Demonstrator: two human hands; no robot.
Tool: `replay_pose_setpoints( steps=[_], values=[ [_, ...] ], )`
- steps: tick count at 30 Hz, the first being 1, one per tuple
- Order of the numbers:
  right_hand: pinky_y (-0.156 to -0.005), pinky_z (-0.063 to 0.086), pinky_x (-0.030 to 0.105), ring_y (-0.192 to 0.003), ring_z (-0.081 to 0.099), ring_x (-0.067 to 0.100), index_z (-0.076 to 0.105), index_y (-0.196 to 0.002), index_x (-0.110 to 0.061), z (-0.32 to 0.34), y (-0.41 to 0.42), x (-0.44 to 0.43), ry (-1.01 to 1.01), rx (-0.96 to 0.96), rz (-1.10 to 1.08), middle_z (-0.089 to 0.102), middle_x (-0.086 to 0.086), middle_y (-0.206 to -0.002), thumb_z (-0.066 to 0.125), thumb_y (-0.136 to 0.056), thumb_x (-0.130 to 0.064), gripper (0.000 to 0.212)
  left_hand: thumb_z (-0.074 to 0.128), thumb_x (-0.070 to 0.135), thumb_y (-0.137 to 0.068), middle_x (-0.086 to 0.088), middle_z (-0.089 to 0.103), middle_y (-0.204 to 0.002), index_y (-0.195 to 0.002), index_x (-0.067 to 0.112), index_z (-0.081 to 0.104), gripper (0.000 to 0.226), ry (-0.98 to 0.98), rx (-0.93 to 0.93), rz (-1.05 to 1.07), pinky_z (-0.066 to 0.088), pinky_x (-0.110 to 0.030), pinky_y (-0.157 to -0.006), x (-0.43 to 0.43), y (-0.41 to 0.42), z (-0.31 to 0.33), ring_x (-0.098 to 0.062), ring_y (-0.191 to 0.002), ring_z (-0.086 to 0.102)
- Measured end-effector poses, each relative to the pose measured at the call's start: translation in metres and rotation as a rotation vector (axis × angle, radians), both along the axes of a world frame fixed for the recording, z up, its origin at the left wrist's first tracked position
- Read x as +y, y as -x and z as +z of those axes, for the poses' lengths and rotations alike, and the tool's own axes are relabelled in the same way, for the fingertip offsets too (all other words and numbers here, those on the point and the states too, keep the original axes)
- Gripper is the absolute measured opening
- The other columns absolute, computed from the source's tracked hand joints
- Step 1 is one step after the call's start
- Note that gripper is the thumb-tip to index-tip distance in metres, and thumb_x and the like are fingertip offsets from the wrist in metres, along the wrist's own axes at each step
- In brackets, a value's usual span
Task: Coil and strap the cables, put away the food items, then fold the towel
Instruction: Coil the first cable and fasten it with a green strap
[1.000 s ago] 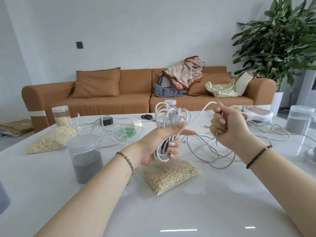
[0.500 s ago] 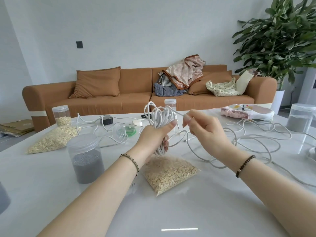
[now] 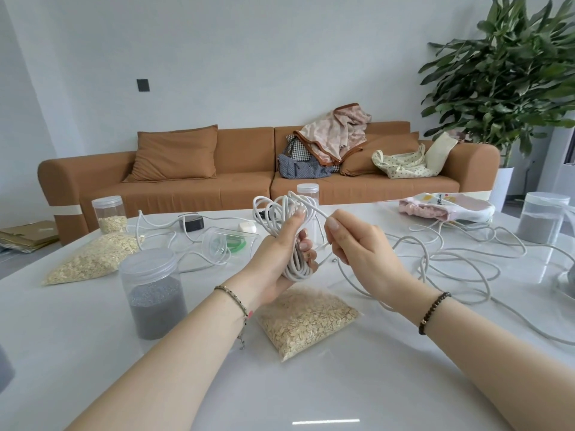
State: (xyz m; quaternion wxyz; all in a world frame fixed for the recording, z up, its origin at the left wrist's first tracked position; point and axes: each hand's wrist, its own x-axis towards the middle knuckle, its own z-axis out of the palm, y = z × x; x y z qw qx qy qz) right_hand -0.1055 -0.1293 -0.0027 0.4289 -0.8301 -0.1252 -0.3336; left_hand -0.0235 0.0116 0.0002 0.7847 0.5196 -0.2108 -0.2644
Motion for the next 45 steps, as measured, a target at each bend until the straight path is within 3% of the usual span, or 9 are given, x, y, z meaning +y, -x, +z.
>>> replay_pose_setpoints(
  steps=[3,6,10,14,17,20,26,42,45],
  values=[
    [-0.058,0.040,0.044,-0.059,0.041,0.023,0.042,-0.076,-0.023,-0.003,0.000,0.001,0.194,-0.002,-0.042,0.043,0.003,-0.061,0.041,-0.106,-0.039,0.034,0.063,0.061,-0.078,0.005,0.037,-0.060,-0.080,0.018,0.047,0.045,0.040,-0.040,-0.005,0.046,-0.025,-0.059,0.001,0.002,-0.001,-0.011,-0.054,0.045],
    [-0.052,0.036,0.030,-0.054,0.040,0.014,0.042,-0.076,-0.034,-0.004,0.001,0.009,0.326,-0.053,-0.068,0.045,-0.010,-0.057,0.044,-0.105,-0.037,0.029,0.065,0.060,-0.081,0.003,0.035,-0.062,-0.078,0.019,0.046,0.045,0.050,-0.102,0.004,0.047,-0.023,-0.058,0.002,0.002,-0.003,-0.012,-0.058,0.043],
    [-0.055,0.038,0.045,-0.056,0.040,0.022,0.041,-0.075,-0.019,-0.001,0.001,0.011,0.179,-0.082,-0.106,0.043,0.004,-0.059,0.045,-0.106,-0.033,0.034,0.065,0.039,-0.091,0.004,0.033,-0.061,-0.077,0.019,0.043,0.033,0.118,-0.067,0.001,0.041,-0.021,-0.054,0.004,-0.001,0.001,-0.009,-0.052,0.037],
    [-0.055,0.037,0.045,-0.059,0.040,0.026,0.036,-0.072,-0.021,0.001,-0.001,0.003,0.141,-0.067,-0.197,0.039,0.006,-0.058,0.045,-0.105,-0.033,0.037,0.092,0.061,-0.048,0.005,0.036,-0.061,-0.080,0.020,0.047,0.068,0.137,-0.123,-0.049,0.043,-0.021,-0.054,0.006,-0.002,0.004,-0.009,-0.052,0.041],
    [-0.048,0.035,0.037,-0.048,0.035,0.022,0.033,-0.073,-0.028,-0.002,-0.001,0.003,0.439,-0.155,-0.279,0.031,-0.002,-0.050,0.042,-0.104,-0.035,0.033,0.091,0.069,-0.037,0.005,0.039,-0.060,-0.075,0.020,0.049,0.075,0.121,-0.177,-0.031,0.044,-0.023,-0.055,0.006,-0.002,0.000,-0.009,-0.053,0.044],
    [-0.039,0.032,0.030,-0.042,0.029,0.022,0.039,-0.080,-0.029,-0.005,0.001,0.011,0.701,-0.261,-0.301,0.027,-0.007,-0.049,0.044,-0.100,-0.032,0.021,0.089,0.061,-0.053,0.003,0.038,-0.060,-0.068,0.023,0.050,0.057,0.028,-0.242,0.040,0.038,-0.024,-0.054,0.006,0.000,-0.002,-0.011,-0.055,0.042],
    [-0.040,0.023,0.026,-0.040,0.032,0.025,0.040,-0.084,-0.030,-0.004,0.003,0.015,0.746,-0.309,-0.319,0.029,-0.008,-0.050,0.048,-0.101,-0.030,0.018,0.067,0.035,-0.092,0.004,0.030,-0.064,-0.062,0.029,0.058,0.032,0.106,-0.216,0.069,0.030,-0.024,-0.051,0.005,0.004,0.006,-0.011,-0.053,0.031],
    [-0.045,0.027,0.032,-0.051,0.039,0.026,0.048,-0.088,-0.021,-0.007,0.002,0.014,0.740,-0.101,-0.223,0.041,0.000,-0.054,0.022,-0.102,-0.049,0.041,0.071,0.048,-0.073,0.006,0.046,-0.060,-0.072,0.018,0.052,0.035,0.494,0.014,0.341,0.052,-0.028,-0.081,0.020,-0.019,0.028,-0.008,-0.057,0.056],
    [-0.051,0.031,0.033,-0.055,0.043,0.027,0.048,-0.090,-0.026,-0.009,0.000,0.009,0.735,-0.079,-0.169,0.043,0.000,-0.056,0.022,-0.101,-0.050,0.038,0.065,0.046,-0.087,0.006,0.045,-0.058,-0.068,0.016,0.048,0.039,0.552,0.047,0.393,0.054,-0.026,-0.081,0.023,-0.023,0.030,-0.007,-0.056,0.055]
  ],
)
